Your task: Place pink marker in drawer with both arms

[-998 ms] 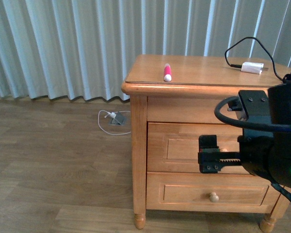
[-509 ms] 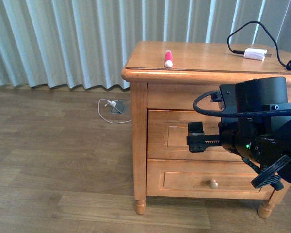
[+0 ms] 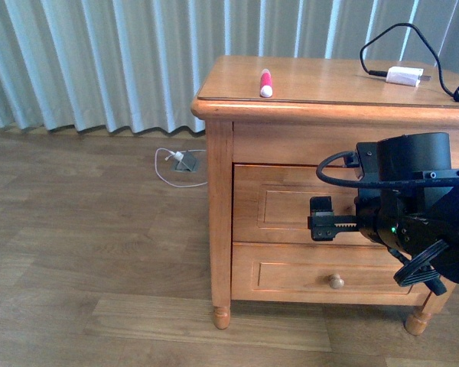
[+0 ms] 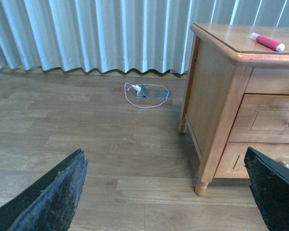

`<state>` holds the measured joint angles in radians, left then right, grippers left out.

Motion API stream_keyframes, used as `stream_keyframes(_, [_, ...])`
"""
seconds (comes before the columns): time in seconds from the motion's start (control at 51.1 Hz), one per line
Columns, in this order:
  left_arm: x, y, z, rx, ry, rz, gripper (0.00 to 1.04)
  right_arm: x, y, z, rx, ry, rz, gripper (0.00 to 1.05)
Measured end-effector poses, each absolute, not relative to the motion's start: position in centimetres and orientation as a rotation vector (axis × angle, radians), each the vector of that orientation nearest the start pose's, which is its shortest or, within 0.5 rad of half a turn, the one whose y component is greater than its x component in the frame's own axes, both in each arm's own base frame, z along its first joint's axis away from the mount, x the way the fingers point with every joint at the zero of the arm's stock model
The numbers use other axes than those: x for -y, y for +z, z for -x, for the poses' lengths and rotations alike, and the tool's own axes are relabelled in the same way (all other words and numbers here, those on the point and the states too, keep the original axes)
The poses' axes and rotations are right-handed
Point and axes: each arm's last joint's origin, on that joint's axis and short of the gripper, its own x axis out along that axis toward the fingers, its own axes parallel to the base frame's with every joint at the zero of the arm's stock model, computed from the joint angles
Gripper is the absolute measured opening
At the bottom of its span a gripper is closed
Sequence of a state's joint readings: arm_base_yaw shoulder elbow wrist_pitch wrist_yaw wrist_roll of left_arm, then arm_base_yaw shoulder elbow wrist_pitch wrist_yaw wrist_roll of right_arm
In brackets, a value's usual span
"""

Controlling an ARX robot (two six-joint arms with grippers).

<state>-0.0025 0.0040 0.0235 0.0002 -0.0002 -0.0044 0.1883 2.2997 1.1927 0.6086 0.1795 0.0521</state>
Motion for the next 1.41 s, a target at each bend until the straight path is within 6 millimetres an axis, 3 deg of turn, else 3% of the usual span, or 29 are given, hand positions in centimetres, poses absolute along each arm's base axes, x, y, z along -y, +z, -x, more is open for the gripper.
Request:
stream_keyframes(0.137, [0.0,17.1,-9.6,0.02,-0.002,0.004,0.99,-7.7,6.2,-43.7,-0.489,-0.009,0.039,0.94])
stream_keyframes(0.254, [0.0,17.1,-9.6,0.02,-0.002,0.004,0.99,-7.4,6.2,-43.8,-0.488,-0.018,0.041,0.71])
stream_keyframes(0.587, [0.0,17.1,-9.6,0.02,-0.002,0.004,0.99,-7.3,6.1,-43.7,-0.506,-0.013,0.022,0.25])
stream_keyframes(0.861, [0.0,17.1,-9.6,0.02,-0.002,0.004,0.99,-7.2,6.4,-42.7,-0.518,0.015,-0.048,0.23])
stream_keyframes(1.115, [0.0,17.1,-9.6,0.02,-0.002,0.004,0.99,-7.0,7.0,-35.8,-0.586,0.051,-0.097,0.23])
stream_keyframes(1.291, [0.0,17.1,-9.6,0.02,-0.002,0.004,0.99,-6.7,7.5,-28.7,-0.659,0.088,-0.104,0.23])
stream_keyframes(1.409, [0.0,17.1,-9.6,0.02,-0.002,0.004,0.99,-6.6,7.7,-26.3,-0.681,0.11,-0.096,0.26])
